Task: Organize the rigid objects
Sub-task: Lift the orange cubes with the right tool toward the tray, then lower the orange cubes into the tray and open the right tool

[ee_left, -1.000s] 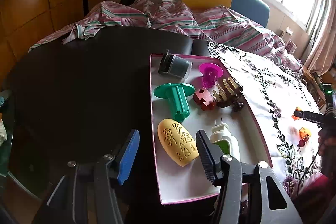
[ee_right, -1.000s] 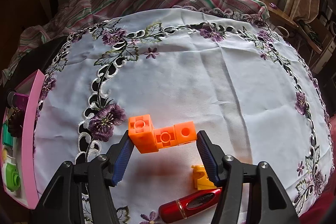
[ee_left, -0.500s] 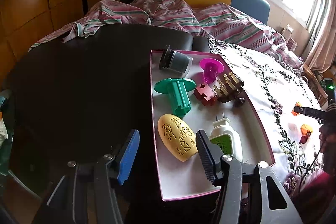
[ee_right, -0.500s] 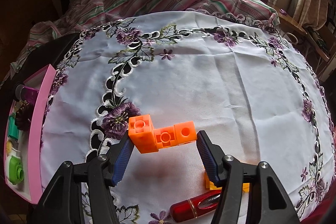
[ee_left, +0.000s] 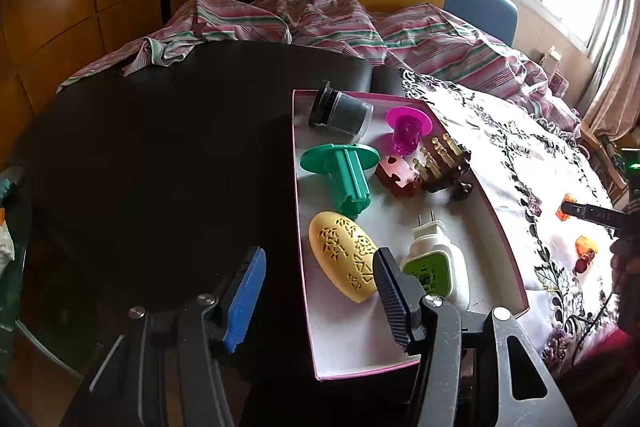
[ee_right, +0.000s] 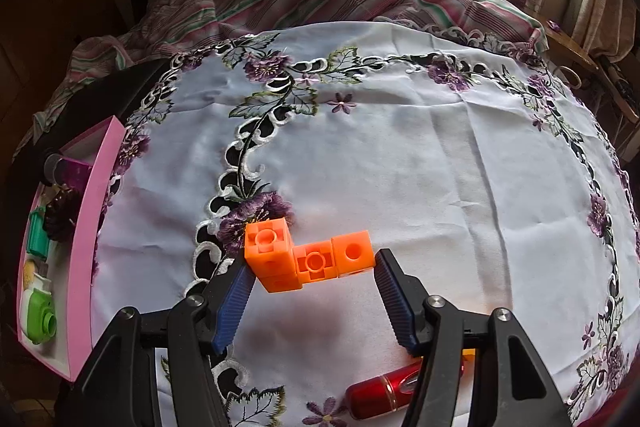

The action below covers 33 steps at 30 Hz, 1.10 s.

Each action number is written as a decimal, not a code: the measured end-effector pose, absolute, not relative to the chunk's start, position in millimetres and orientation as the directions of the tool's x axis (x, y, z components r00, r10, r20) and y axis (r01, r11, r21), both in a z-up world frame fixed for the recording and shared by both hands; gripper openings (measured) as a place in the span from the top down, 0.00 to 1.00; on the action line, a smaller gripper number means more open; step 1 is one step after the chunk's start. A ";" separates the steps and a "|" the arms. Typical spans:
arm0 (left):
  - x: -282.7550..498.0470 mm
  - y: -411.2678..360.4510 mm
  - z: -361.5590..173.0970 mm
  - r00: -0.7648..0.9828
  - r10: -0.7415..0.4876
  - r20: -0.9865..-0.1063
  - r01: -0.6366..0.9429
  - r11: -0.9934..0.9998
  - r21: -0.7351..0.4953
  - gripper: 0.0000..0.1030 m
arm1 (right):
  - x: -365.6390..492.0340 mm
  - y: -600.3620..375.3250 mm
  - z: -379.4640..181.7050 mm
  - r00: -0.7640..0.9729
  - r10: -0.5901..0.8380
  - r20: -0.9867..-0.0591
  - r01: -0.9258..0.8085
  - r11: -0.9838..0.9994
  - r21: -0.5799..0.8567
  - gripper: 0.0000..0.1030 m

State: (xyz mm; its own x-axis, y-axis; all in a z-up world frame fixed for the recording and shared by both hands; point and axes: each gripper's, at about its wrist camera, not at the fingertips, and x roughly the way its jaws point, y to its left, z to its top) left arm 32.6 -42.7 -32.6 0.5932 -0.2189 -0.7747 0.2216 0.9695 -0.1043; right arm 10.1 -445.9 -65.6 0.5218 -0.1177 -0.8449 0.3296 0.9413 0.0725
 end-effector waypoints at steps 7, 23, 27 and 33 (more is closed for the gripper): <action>31.8 -36.1 -32.6 0.596 -0.216 -0.773 0.209 0.972 -0.110 0.45 | 10.9 -440.3 -63.7 0.520 -0.094 -0.849 0.312 0.946 0.086 0.40; 32.5 -14.6 -35.7 0.601 -0.206 -0.772 0.161 0.978 -0.135 0.45 | 43.4 -278.8 3.4 0.633 0.201 -0.748 -0.090 0.978 0.186 0.40; 32.4 -8.6 -36.4 0.602 -0.204 -0.772 0.150 0.978 -0.142 0.45 | 56.0 -232.7 11.4 0.620 0.272 -0.736 -0.200 0.962 0.188 0.40; 31.4 -2.3 -37.5 0.601 -0.206 -0.772 0.140 0.978 -0.152 0.45 | 79.2 -186.1 -6.6 0.564 0.306 -0.767 -0.273 0.946 0.177 0.40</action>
